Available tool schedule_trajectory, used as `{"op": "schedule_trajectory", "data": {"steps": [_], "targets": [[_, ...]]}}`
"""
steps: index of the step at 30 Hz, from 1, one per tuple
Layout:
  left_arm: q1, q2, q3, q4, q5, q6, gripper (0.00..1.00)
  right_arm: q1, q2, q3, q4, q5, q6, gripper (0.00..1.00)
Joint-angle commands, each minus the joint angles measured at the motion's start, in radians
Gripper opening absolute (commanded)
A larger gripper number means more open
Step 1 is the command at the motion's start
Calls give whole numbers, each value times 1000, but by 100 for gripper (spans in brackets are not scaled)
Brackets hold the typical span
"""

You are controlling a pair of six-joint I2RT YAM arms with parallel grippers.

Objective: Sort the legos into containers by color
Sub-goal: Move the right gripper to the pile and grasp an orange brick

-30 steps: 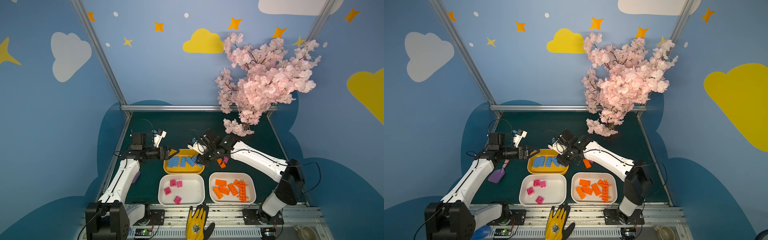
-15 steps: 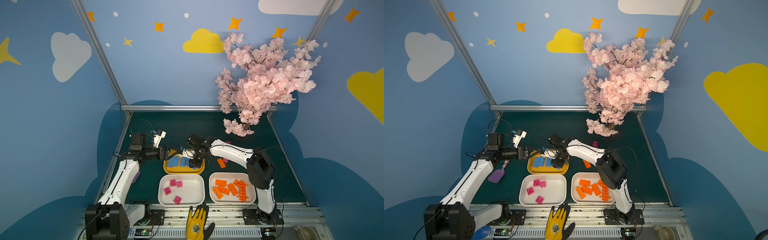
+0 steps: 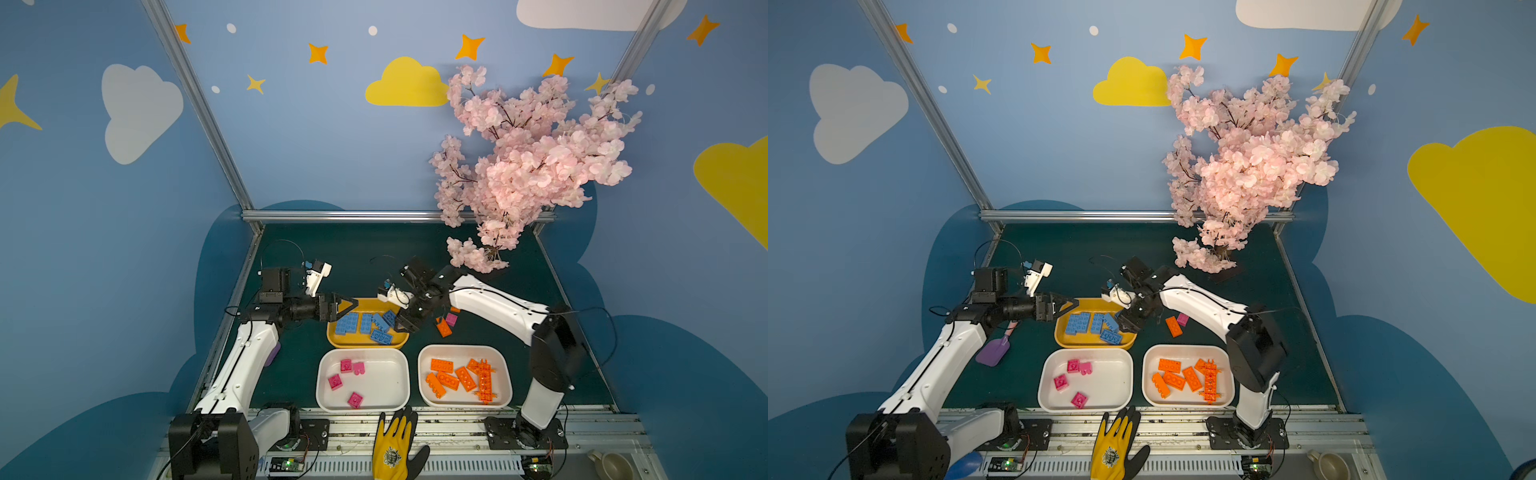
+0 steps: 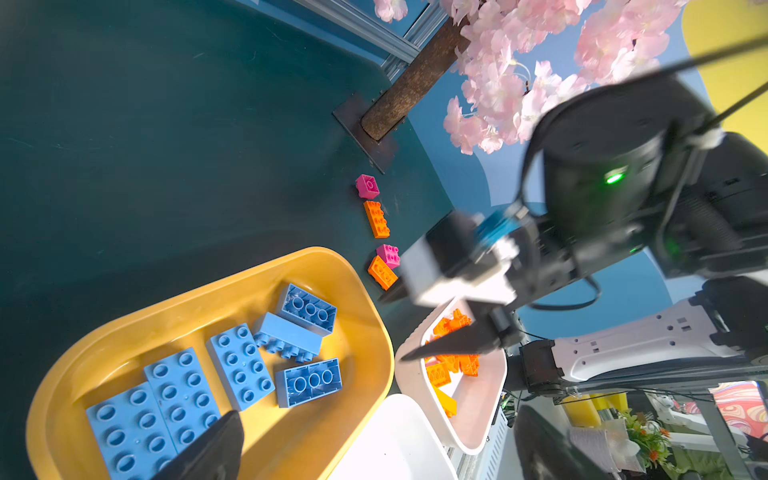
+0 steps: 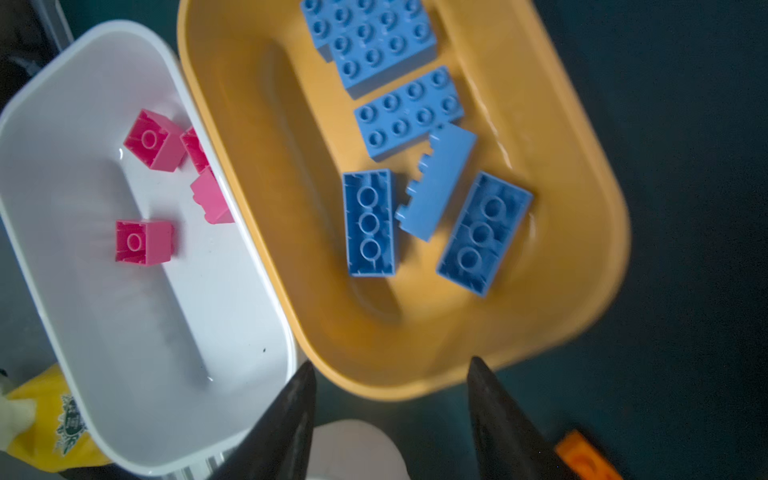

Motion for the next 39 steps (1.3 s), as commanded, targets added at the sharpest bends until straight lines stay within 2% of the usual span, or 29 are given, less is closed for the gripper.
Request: {"op": "schedule_trajectory", "data": {"steps": [1,6,14,24,30,35,39], "targets": [[3,-1,-20,23,36,-10,99,-67,-96,-118,-51,75,204,61],[3,9,-19,28,43,-13,100,-147,-157,-246,-37,156,348,62],[3,9,-14,18,39,-10,100,-177,-79,-315,39,210,449,61],[2,12,-26,28,33,-10,99,-181,25,-309,87,249,464,61],[3,19,-23,35,36,-13,99,-178,81,-287,119,251,460,56],[2,15,-27,35,33,-13,99,-169,121,-250,133,299,469,54],[3,12,-35,44,31,-22,99,-157,148,-232,140,342,484,47]]}}
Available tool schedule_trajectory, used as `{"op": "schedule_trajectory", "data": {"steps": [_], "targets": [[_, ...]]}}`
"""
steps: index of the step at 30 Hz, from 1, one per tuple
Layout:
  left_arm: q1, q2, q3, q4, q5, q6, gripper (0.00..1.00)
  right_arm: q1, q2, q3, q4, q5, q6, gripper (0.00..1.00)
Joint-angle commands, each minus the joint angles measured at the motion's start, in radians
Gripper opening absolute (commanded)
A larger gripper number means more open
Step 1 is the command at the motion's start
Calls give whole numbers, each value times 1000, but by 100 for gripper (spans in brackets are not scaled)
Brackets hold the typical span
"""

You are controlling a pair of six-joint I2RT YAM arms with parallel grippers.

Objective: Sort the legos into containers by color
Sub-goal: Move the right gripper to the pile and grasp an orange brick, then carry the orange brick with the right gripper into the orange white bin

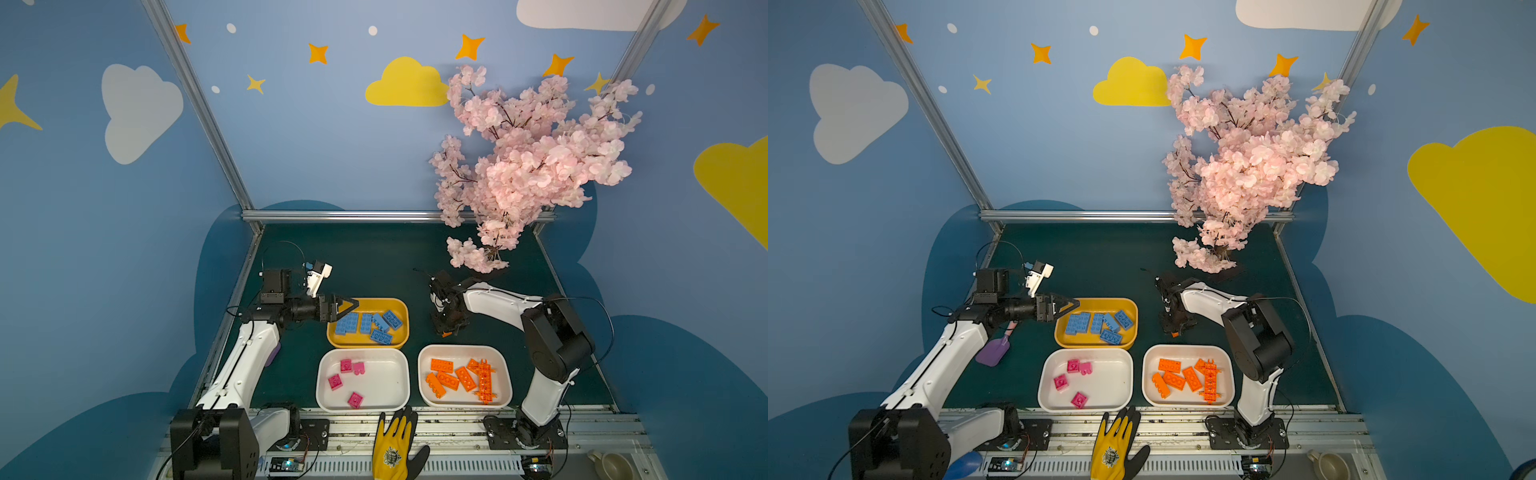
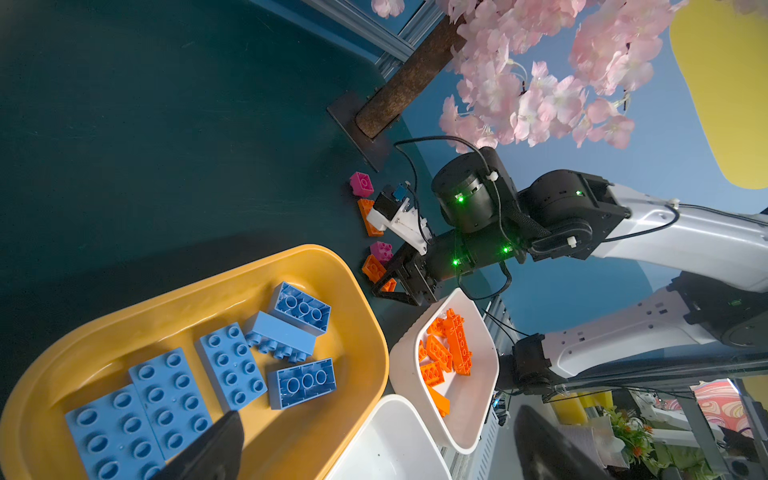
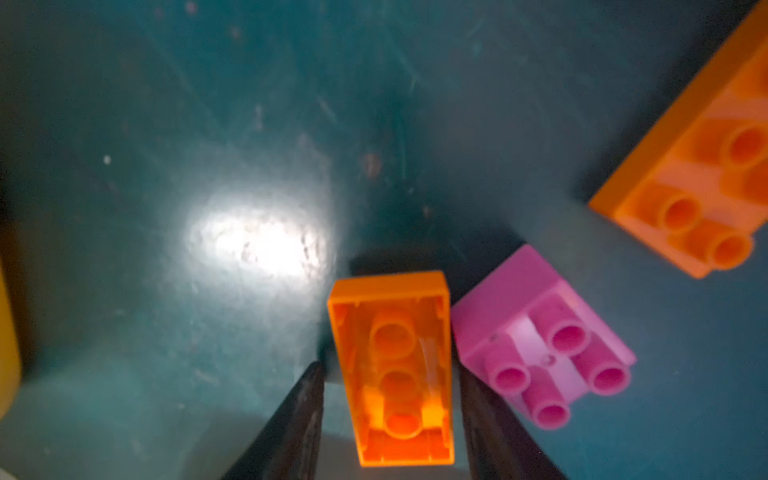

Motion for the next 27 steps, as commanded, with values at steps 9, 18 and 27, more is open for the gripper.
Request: {"op": "schedule_trajectory", "data": {"steps": [9,18,27], "targets": [[2,-2,-25,28,12,-8,99,38,25,72,-40,131,40,21],[2,-6,-21,23,19,1,99,30,-251,86,-187,45,52,21],[2,1,-27,47,29,-15,99,91,-506,-46,-461,-71,246,20]]}}
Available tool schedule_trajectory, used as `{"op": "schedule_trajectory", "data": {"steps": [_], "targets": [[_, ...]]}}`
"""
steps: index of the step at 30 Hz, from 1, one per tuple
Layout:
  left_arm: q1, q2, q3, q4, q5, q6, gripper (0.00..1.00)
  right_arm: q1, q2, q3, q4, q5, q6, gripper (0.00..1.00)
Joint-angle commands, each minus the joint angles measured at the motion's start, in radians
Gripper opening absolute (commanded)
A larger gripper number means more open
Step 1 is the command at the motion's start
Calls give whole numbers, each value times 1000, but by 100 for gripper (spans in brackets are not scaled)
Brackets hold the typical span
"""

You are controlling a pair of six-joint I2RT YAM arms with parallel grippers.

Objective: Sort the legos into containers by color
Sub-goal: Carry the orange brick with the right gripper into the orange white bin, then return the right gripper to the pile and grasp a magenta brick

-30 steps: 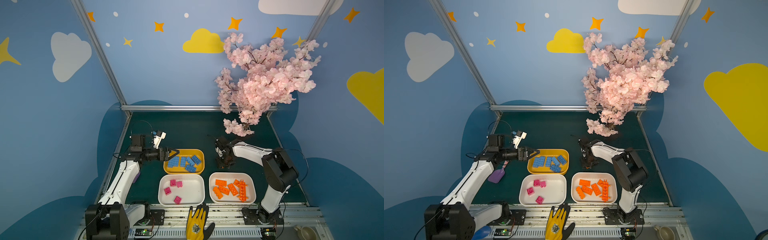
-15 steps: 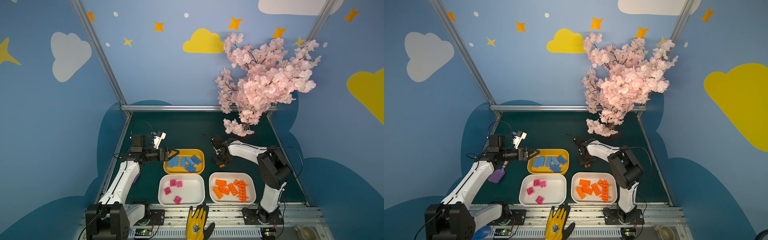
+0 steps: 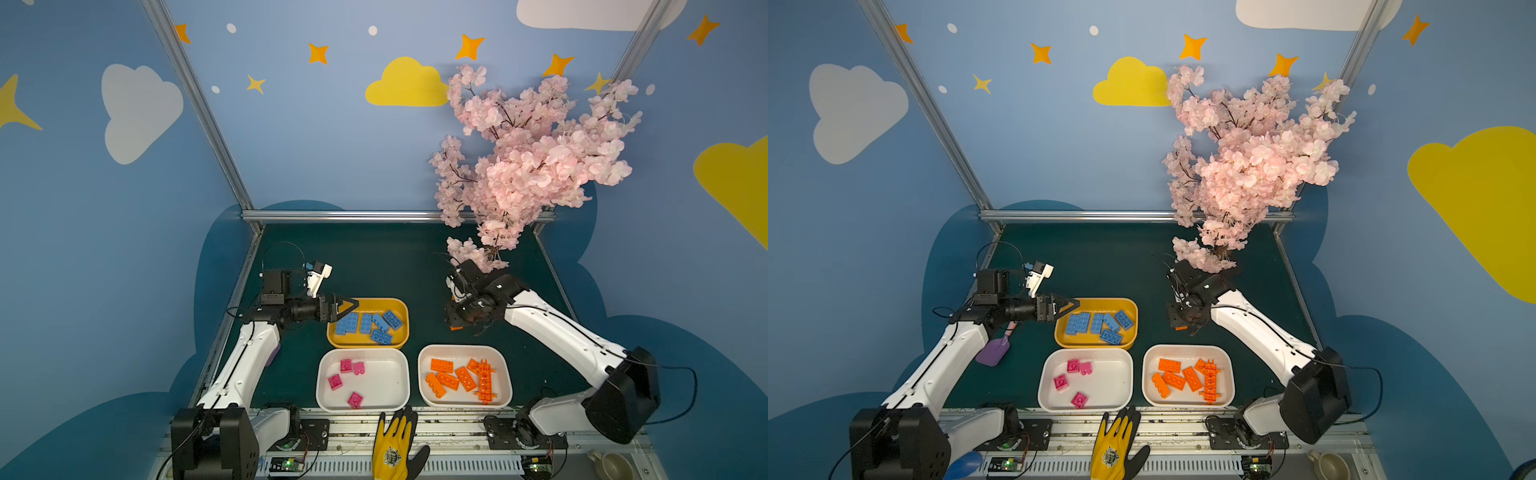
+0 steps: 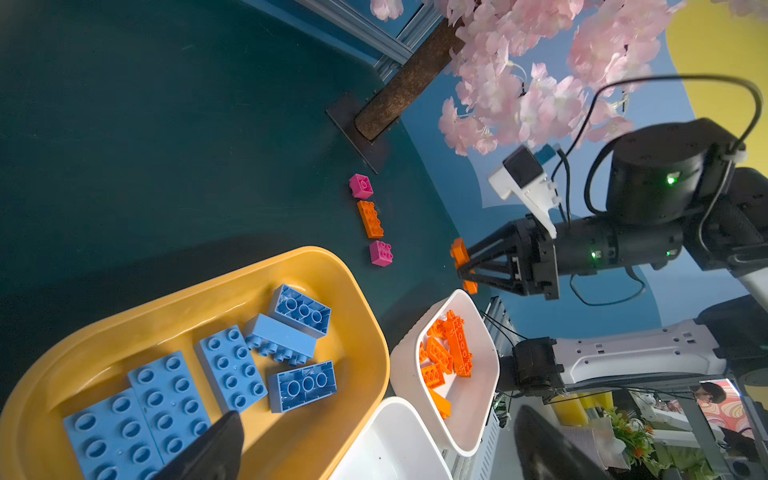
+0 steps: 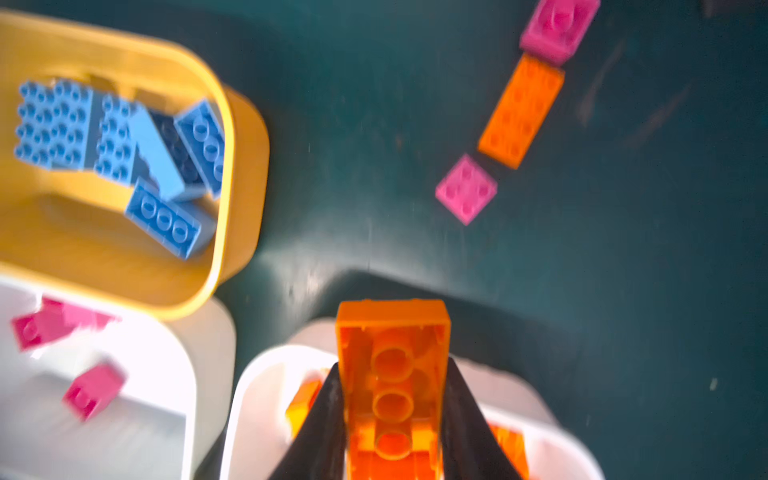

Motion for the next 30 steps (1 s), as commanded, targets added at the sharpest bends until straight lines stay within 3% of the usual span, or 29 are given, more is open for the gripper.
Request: {"op": "schedule_trajectory", "data": {"steps": [1,5,12,14,17,20,24,30], "targets": [[2,3,-14,18,24,-5,99,42,-58,-71,-196,-52,101,21],[0,7,-12,35,35,-19,99,79,-129,-187,-212,-116,169,21],[-17,8,-13,57,45,-41,100,101,-108,-329,-113,-105,170,25],[-26,2,-17,61,43,-47,100,106,-98,-331,-101,-119,163,32],[-41,-3,-27,81,50,-62,100,115,-100,-326,-118,-154,156,52],[-55,-7,-35,104,56,-76,99,101,-152,-275,-152,-157,148,58],[-60,1,-32,112,59,-83,99,34,-199,-193,-98,-107,103,60],[-63,-7,-25,110,54,-86,99,-19,-124,-155,128,111,20,64]]}}
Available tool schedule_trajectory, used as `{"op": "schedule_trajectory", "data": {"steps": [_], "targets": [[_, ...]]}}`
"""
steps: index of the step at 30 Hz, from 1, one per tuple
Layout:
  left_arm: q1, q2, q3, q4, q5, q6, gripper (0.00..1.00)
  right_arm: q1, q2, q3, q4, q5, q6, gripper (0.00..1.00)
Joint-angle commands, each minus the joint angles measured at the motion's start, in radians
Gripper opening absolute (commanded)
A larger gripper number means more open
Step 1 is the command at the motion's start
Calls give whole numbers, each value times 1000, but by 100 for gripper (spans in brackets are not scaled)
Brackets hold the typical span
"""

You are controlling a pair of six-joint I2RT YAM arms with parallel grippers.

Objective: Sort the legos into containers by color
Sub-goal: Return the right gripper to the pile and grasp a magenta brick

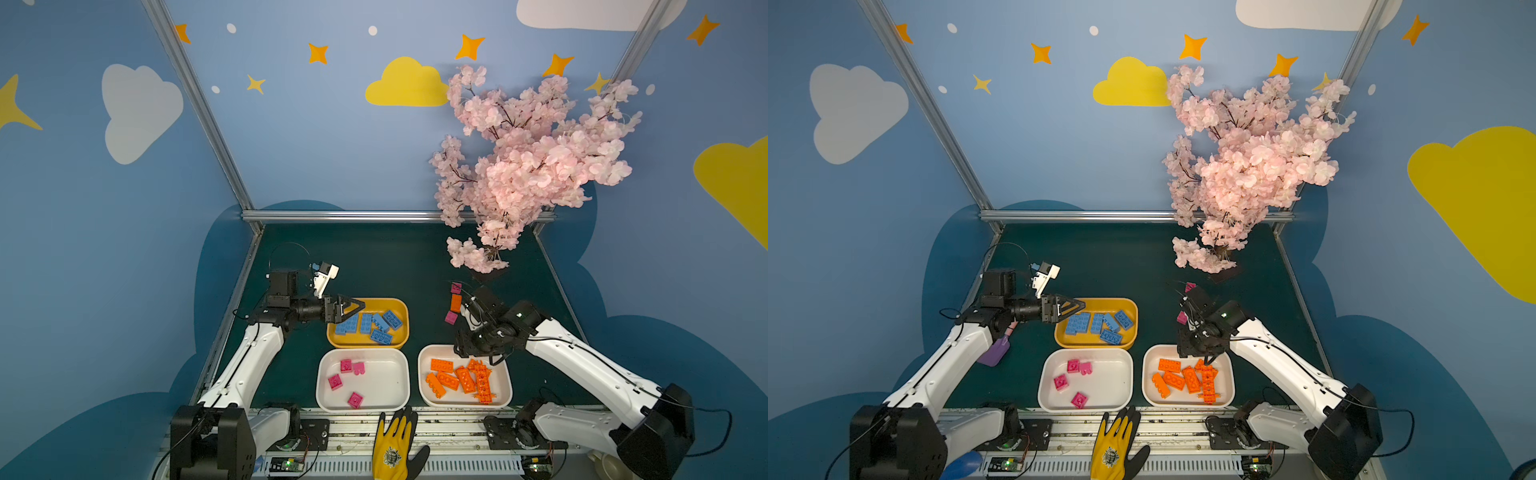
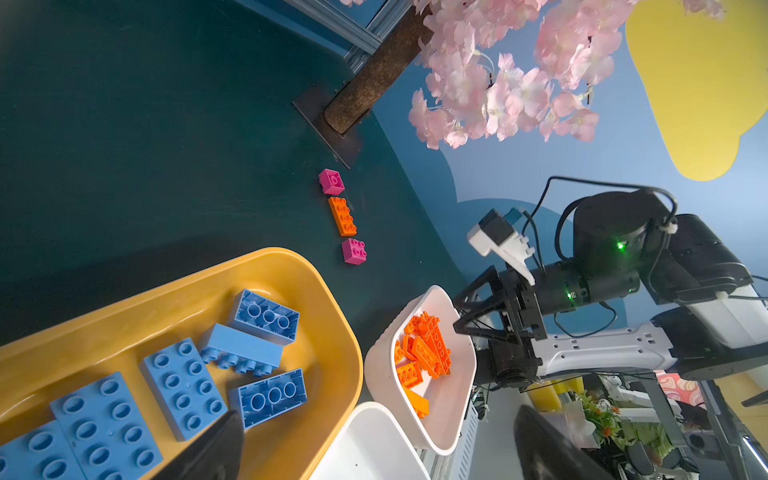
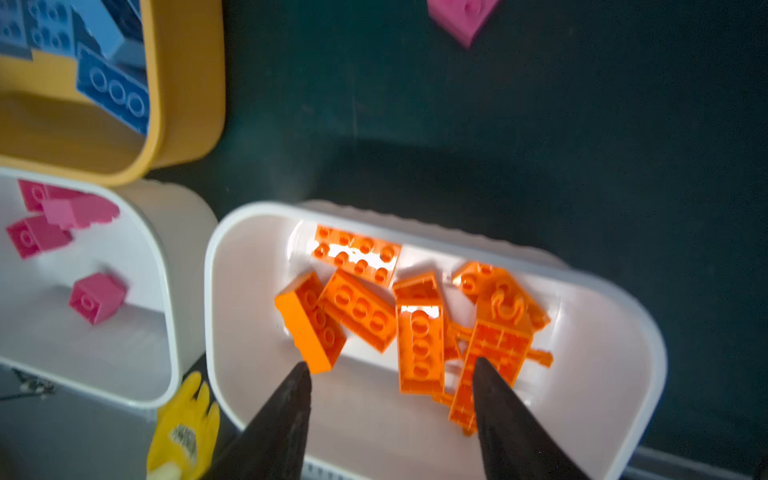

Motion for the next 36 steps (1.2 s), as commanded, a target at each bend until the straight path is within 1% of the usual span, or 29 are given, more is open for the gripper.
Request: {"op": "schedule_trajectory", "data": {"steps": [1,4,5,8,10,13,16,19,23,27,30,32,36], "targets": [[-2,-10,5,10,19,0,99,-16,64,54,128,157,-46,65],[-2,-15,-2,2,13,9,100,-19,144,102,175,194,-40,65],[-2,-17,-4,2,13,9,100,-26,178,113,188,205,-15,66],[-1,-9,-9,13,12,3,99,-50,268,127,237,183,74,62],[-2,-8,-7,7,9,4,100,-57,318,126,264,197,143,59],[-2,-14,-10,0,5,12,100,-73,388,140,284,201,219,57],[-2,-12,-14,-5,4,20,100,-99,447,141,309,214,264,55],[-2,-9,-16,-13,5,29,100,-119,502,148,330,190,296,54],[-2,-8,-21,-22,-3,42,100,-131,576,169,342,167,307,54],[-1,-3,-27,-24,-3,47,100,-141,631,193,378,129,293,54],[0,-10,-27,-38,-5,57,100,-154,675,243,337,68,269,54],[0,-11,-30,-37,-9,56,100,-156,707,276,286,68,266,50],[-1,-5,-30,-36,-8,60,100,-164,712,260,291,87,259,44]]}}
